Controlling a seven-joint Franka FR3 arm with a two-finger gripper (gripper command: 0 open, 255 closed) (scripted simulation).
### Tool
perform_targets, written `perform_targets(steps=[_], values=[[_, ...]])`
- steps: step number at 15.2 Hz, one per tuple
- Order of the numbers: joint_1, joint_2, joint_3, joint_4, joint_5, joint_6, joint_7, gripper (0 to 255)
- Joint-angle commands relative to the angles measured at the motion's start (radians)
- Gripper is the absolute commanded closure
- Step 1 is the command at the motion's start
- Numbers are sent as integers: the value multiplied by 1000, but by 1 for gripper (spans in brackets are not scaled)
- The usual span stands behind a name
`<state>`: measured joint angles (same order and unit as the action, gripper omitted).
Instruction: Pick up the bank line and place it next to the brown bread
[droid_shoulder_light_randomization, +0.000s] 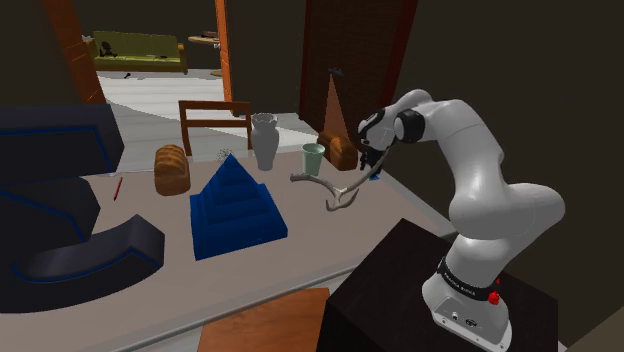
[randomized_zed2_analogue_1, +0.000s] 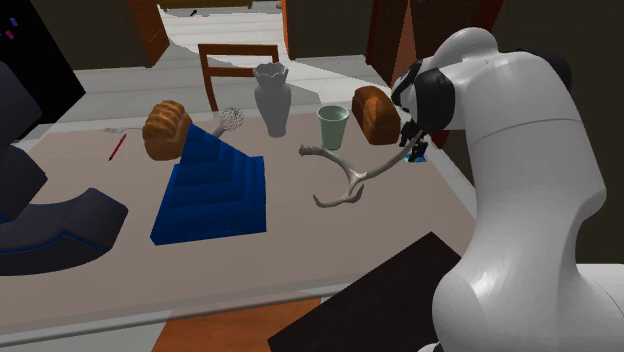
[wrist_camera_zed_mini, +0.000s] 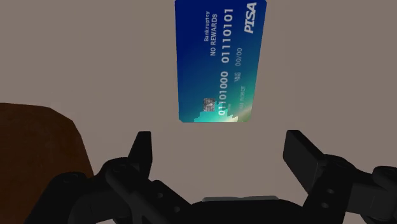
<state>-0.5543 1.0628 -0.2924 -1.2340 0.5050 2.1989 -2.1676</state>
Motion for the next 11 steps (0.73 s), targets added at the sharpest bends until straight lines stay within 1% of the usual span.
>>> perform_targets(steps=[1, 3, 11], values=[[1, -37, -9, -15, -7, -23, 1, 0], [3, -78, -19, -29, -16, -52, 3, 0], [3, -78, -19, -29, -16, -52, 3, 0]])
